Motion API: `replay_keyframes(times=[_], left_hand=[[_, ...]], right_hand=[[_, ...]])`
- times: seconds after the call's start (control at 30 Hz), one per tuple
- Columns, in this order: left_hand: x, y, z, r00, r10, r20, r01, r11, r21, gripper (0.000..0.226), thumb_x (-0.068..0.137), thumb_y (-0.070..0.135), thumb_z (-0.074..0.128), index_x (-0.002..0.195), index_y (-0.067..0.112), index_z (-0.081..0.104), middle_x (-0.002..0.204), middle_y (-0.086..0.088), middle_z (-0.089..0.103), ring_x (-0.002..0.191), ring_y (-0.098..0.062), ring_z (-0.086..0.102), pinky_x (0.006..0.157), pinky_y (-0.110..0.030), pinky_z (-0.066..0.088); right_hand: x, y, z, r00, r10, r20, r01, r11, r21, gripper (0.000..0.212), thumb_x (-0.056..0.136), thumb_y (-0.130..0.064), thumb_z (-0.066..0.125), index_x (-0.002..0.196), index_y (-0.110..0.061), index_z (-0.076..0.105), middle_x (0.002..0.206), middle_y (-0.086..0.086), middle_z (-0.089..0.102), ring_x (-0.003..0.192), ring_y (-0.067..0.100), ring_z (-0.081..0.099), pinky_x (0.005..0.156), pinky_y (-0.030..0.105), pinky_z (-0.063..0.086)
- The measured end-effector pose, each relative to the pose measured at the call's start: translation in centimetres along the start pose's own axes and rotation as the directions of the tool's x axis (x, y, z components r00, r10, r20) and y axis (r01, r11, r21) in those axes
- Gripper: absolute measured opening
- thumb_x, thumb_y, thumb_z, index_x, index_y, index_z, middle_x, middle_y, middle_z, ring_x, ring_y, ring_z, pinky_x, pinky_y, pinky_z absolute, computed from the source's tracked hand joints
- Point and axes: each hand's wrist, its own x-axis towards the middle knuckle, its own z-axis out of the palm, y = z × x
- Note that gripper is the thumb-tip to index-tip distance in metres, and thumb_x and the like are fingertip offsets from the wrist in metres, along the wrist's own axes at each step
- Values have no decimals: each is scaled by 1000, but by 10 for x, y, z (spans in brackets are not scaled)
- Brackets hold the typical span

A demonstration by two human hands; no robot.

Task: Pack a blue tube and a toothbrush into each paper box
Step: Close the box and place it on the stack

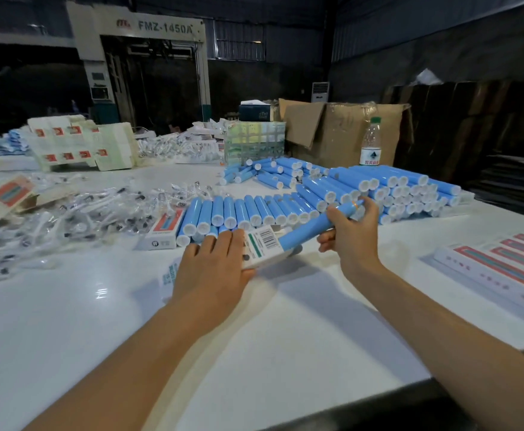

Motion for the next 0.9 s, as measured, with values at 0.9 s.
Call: replay_keyframes(times=[0.9], left_hand=[[-5, 4, -3, 988, 96, 121, -89, 994, -62, 66, 98, 47, 39, 147, 12, 13, 143, -7, 33, 122, -27, 33, 99, -42, 26]], right_hand=[[0, -3, 51, 941, -113, 318, 272, 813, -514, 30, 94, -16, 50, 70, -11, 66, 65, -1, 63, 57, 8, 51, 54, 25, 39]])
